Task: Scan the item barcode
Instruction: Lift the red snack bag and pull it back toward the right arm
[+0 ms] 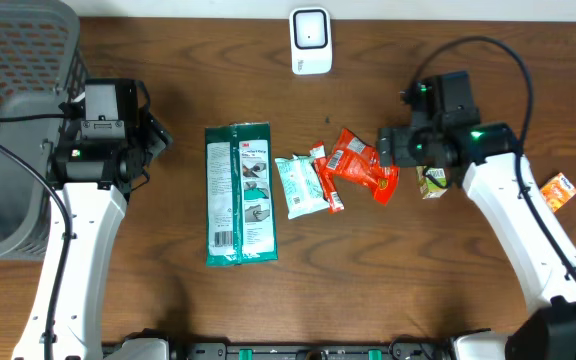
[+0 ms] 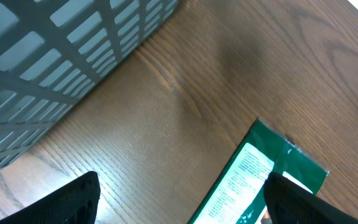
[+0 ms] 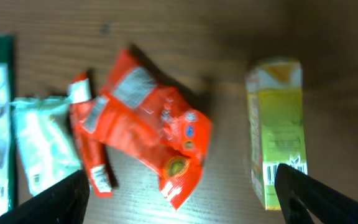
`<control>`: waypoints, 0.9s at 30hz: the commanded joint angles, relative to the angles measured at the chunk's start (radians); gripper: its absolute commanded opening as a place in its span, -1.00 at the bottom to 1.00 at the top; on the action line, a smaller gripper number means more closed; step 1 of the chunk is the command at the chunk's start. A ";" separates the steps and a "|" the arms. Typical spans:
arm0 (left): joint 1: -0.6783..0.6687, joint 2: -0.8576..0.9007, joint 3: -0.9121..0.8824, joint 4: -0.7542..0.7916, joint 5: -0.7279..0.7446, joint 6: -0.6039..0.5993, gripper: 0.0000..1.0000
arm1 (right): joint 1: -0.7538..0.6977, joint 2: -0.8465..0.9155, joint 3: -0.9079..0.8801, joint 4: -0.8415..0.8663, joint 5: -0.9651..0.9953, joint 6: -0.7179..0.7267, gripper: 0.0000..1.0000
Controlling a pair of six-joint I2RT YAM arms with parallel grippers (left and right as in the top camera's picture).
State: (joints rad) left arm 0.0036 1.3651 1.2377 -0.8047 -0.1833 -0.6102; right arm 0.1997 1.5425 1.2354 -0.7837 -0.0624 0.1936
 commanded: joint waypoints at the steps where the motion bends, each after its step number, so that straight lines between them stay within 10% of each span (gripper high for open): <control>1: 0.003 -0.013 0.021 -0.002 -0.012 -0.013 0.69 | -0.034 0.045 -0.097 0.052 -0.050 0.133 0.81; 27: 0.003 -0.013 0.021 -0.002 -0.012 -0.013 0.69 | -0.047 0.213 -0.410 0.610 -0.265 0.151 0.56</control>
State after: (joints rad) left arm 0.0040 1.3651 1.2377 -0.8047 -0.1833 -0.6102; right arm 0.1543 1.7264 0.8494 -0.1997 -0.2718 0.3317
